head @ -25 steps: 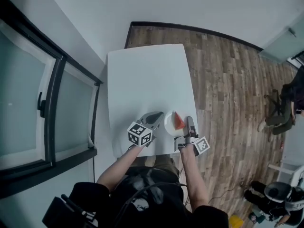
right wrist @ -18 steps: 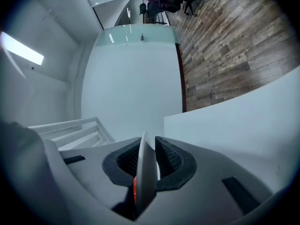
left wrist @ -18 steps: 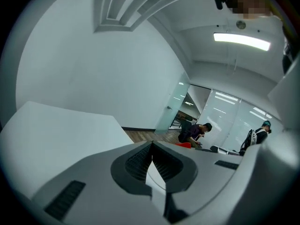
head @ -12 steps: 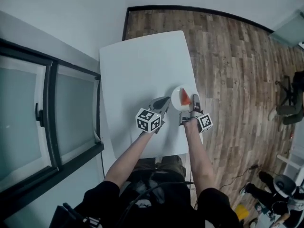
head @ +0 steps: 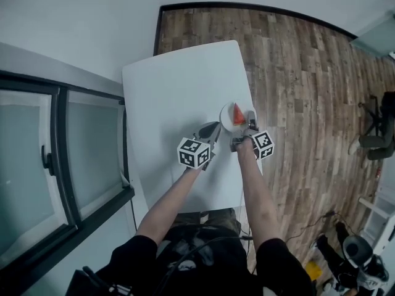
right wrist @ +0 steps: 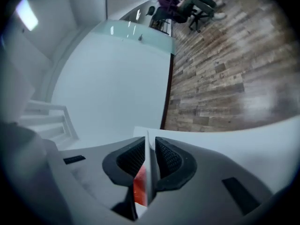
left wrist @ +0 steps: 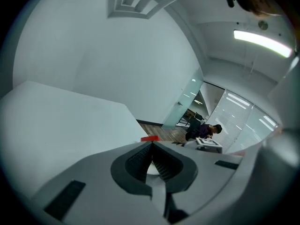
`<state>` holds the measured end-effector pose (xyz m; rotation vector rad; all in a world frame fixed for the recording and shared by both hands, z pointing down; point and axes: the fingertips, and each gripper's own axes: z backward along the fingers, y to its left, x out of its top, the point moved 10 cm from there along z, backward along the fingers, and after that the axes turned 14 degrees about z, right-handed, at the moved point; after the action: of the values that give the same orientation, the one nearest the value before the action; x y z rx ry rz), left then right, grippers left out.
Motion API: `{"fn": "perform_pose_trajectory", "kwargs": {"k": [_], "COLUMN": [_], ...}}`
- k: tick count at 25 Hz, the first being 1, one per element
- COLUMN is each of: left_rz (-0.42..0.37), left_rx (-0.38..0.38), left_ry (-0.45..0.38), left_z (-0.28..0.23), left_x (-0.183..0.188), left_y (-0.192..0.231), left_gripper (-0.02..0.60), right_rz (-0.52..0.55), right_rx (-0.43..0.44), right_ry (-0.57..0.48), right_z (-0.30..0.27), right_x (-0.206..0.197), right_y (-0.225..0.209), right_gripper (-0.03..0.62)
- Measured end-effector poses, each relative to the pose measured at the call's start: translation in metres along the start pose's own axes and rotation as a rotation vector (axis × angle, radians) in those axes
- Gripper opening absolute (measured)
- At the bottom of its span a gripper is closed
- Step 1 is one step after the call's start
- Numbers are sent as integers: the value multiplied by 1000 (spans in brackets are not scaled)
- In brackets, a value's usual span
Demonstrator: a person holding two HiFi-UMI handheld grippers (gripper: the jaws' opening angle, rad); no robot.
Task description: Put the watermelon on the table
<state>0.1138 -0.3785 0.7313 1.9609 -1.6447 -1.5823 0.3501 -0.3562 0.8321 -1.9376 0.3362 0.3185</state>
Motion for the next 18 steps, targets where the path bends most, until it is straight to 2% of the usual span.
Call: {"fn": "perform_pose_trajectory", "kwargs": {"k": [4, 6, 11, 16, 18], "left_rz": [33, 34, 16, 10, 2], "left_rx": [-7, -4, 2, -21, -31], "left_ry": [-1, 8, 16, -5, -13], "left_z": [6, 9, 19, 29, 35], "left_x": [0, -3, -1, 2, 3], "left_y": [-3, -5, -9, -18, -20], "left_gripper": [5, 5, 5, 5, 5], "right_rz": [392, 545, 987, 1139, 1242], "right_rx": [-224, -283, -303, -293, -237], "right_ry": [196, 252, 324, 325, 294], "right_z": [-16, -17, -22, -14, -1], "right_x": [14, 19, 19, 25, 28], "right_y": [26, 34, 51, 45, 60], "right_gripper": [61, 80, 148, 199, 199]}}
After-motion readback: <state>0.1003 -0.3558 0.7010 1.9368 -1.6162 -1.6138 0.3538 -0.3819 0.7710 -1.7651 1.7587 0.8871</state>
